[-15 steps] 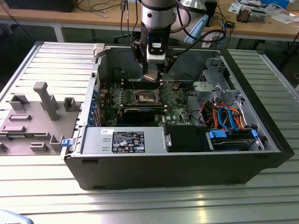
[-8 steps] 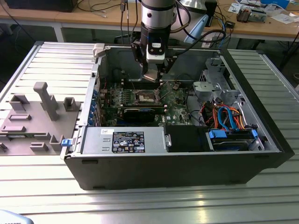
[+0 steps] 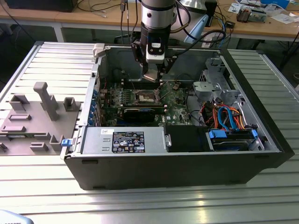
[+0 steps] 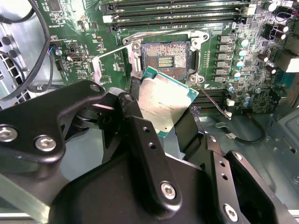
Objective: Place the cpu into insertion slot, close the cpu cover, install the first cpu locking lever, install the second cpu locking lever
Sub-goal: 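Place the cpu into insertion slot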
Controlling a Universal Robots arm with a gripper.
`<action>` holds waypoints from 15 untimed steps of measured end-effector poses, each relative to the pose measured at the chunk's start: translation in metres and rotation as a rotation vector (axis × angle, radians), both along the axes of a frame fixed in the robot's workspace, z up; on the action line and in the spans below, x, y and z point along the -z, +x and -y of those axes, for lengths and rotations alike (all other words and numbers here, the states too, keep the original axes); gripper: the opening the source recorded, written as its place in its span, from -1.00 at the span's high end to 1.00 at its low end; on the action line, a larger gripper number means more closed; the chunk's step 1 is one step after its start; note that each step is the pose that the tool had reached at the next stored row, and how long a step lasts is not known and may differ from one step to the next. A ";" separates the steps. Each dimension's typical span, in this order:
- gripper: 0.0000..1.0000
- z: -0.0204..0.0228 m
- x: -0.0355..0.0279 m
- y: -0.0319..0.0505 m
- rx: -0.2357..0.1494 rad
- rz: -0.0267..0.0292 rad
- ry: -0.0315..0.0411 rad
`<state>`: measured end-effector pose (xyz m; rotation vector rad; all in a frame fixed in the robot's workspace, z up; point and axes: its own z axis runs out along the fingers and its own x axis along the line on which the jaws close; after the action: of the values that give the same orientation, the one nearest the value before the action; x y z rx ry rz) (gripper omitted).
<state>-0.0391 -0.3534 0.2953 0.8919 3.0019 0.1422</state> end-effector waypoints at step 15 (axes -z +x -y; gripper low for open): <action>-0.09 0.0000 0.0002 0.0000 0.018 0.0000 0.0000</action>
<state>-0.0391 -0.3534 0.2951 0.9185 2.9931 0.1420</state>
